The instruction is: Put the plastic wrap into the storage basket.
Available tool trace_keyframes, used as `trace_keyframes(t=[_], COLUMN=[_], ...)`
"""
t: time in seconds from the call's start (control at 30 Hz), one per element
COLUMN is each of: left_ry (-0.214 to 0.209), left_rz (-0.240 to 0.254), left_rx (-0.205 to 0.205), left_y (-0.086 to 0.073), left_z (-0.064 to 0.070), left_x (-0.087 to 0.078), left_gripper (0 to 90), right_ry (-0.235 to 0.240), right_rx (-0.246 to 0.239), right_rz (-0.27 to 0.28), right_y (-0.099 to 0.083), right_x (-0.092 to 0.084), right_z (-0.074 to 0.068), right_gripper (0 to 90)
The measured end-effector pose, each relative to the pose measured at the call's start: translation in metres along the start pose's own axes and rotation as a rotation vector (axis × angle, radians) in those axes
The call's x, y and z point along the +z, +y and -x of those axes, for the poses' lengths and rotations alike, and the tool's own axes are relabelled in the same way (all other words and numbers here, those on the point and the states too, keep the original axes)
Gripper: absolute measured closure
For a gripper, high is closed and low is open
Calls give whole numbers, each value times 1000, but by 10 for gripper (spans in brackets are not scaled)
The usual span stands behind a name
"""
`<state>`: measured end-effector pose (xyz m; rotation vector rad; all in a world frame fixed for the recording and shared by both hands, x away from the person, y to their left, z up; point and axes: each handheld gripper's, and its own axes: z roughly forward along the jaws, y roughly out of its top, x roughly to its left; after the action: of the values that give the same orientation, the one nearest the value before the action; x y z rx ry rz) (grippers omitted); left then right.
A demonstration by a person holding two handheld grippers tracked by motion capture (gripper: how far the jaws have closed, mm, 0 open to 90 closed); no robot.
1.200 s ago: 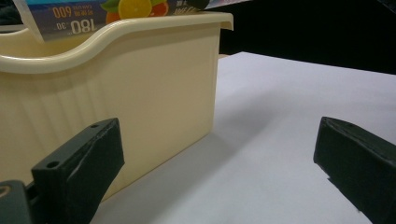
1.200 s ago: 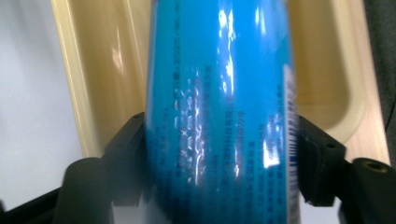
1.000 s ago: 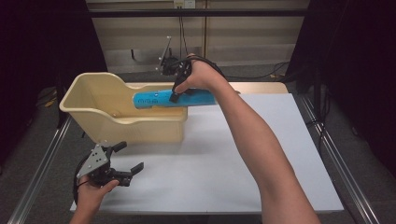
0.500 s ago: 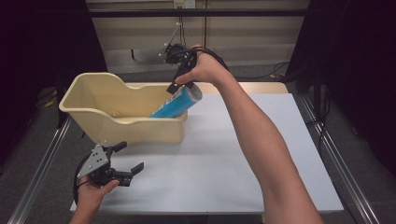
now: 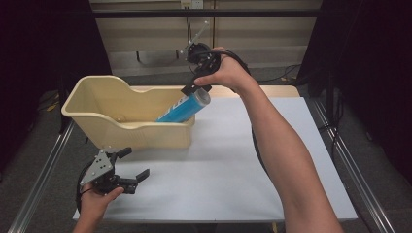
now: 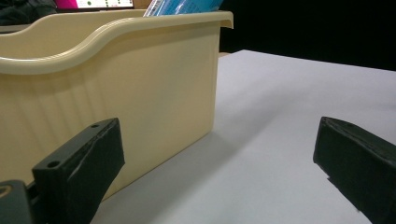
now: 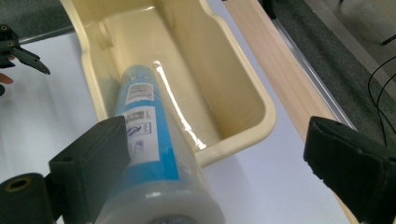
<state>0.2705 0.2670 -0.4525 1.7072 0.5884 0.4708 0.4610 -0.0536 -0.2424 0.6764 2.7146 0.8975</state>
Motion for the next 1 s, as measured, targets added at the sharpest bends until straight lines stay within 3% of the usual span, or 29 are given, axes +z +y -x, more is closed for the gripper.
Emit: trace_keyframes(t=[0.43, 0.53, 0.73, 0.9, 1.0], left_ry=[-6, -5, -10, -14, -10], left_rz=[-16, -10, -17, -15, -13], left_rx=[3, 1, 8, 5, -1], left_y=[-1, -1, -1, -1, -1], left_z=[1, 2, 2, 1, 2], left_x=[1, 1, 2, 3, 3], left_gripper=[16, 16, 17, 16, 16], right_ry=[16, -25, -26, -75, -70], right_rx=[53, 49, 97, 111, 121], right_rz=[119, 137, 173, 205, 235], right_y=[-21, -26, -46, -67, -79], right_x=[-24, -30, -38, -47, -49], right_z=[9, 11, 18, 18, 17], right_gripper=[50, 47, 43, 32, 27])
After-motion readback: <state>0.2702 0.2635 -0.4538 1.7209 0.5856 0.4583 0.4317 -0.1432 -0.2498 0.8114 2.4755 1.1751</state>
